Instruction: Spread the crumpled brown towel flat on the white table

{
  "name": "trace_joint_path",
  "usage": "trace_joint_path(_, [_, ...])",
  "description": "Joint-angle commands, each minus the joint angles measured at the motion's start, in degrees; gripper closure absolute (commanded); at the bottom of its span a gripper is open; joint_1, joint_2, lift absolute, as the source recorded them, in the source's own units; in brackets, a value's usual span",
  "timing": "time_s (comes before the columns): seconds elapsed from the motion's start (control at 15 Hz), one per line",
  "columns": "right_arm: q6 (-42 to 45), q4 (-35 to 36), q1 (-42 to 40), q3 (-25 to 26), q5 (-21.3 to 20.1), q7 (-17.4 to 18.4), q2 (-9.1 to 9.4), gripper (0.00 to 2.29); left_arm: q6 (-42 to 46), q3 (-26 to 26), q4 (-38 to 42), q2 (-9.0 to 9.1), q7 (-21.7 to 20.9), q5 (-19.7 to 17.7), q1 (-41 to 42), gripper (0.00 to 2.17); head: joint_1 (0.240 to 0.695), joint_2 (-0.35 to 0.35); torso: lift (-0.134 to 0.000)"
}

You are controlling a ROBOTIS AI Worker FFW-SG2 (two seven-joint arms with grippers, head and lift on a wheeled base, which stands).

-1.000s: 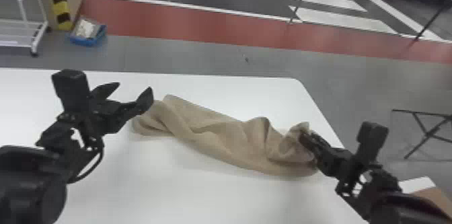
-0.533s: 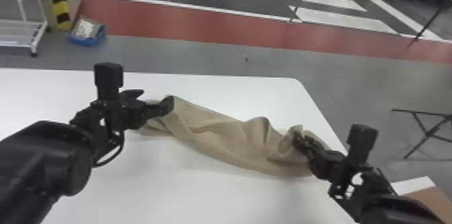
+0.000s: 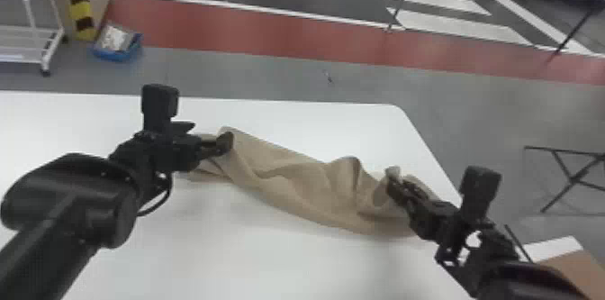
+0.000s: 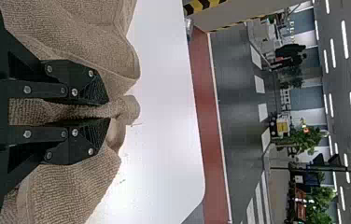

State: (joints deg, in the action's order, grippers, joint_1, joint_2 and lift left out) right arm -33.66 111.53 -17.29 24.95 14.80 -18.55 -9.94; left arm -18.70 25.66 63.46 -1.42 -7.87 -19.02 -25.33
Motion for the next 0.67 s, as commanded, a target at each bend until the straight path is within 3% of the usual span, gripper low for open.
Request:
trace_joint_path(0.0, [0.65, 0.0, -0.02, 0.01, -0.12, 0.0, -0.08, 0.97, -0.25, -0.26, -0.09, 0.01, -0.04, 0.04, -0.07, 0.21, 0.695, -0.35, -0.124])
trace_joint_path(0.6, [1.0, 0.27, -0.28, -0.17, 0.14, -0.17, 0.01, 0.97, -4.11, -0.17, 0.0, -0.34, 0.58, 1.97, 0.28, 0.21, 0.695, -0.35, -0.124])
